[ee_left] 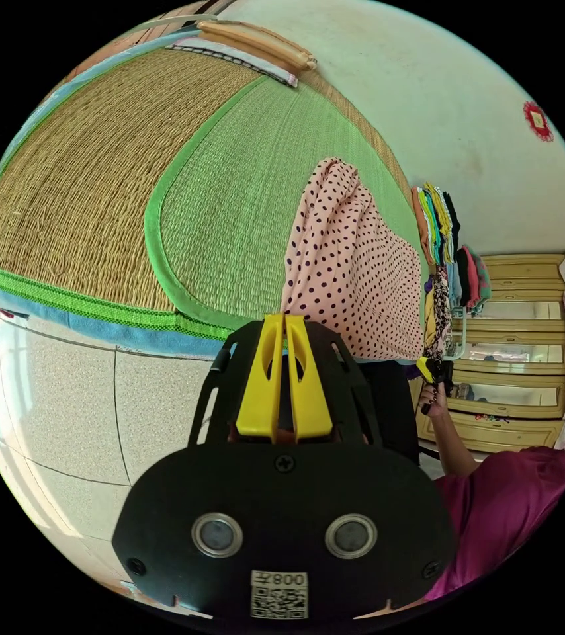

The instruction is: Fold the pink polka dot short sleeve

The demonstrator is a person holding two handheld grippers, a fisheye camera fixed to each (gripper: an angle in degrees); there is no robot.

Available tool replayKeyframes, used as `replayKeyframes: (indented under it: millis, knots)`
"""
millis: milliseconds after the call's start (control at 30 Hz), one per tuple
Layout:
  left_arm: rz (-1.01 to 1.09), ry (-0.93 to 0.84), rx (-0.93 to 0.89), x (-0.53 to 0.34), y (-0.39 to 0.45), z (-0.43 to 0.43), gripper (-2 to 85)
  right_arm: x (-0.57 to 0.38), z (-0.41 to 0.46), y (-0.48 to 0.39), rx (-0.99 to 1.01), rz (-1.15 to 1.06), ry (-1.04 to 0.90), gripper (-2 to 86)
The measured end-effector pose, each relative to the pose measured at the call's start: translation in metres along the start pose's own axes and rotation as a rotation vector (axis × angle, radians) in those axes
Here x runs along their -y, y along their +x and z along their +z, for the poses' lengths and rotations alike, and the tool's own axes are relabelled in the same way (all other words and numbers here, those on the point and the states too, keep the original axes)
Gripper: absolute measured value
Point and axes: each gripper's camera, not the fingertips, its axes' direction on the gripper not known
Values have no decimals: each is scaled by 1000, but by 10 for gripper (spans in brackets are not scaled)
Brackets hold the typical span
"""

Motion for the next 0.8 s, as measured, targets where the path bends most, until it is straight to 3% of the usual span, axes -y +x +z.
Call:
replayKeyframes:
  millis: [267, 400, 800]
  knots:
    - [26, 97, 64, -21, 26, 15, 12, -9, -22, 1, 40, 9, 63, 0]
    - [94, 61, 90, -26, 51, 44, 24, -14, -27, 5, 63, 18, 77, 0]
    - [21, 20, 26, -41, 49, 142, 7, -15, -38, 6, 58, 27, 66, 0]
